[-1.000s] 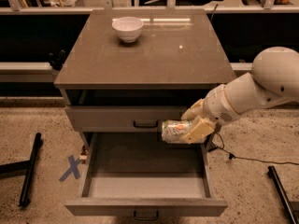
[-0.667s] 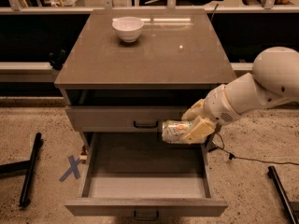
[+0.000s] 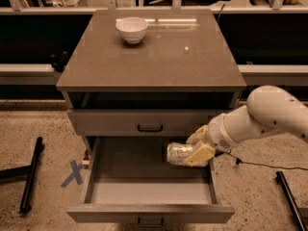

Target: Place 7up can into middle drawer

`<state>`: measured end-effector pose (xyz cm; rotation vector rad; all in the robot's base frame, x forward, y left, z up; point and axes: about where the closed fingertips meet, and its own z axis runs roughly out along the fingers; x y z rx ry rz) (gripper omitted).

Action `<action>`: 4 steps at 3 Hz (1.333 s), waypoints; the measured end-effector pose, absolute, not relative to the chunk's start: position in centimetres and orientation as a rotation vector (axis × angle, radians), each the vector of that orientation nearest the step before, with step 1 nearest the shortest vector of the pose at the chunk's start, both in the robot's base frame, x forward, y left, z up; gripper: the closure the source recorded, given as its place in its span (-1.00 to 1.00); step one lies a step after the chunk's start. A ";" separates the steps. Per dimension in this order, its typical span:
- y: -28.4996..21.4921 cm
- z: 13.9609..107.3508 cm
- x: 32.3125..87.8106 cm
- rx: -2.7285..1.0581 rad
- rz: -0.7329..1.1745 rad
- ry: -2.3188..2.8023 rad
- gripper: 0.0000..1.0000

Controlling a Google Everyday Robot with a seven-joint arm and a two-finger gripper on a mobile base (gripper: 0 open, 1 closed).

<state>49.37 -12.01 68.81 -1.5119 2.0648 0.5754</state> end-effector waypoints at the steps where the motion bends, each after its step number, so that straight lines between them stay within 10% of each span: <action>1: -12.3 63.5 50.7 -1.419 0.561 2.084 1.00; 4: -11.5 50.5 56.6 -1.223 0.555 2.143 1.00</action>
Offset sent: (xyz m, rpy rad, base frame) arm 0.0737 -0.0027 -0.1538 0.0944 -0.0729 -0.2211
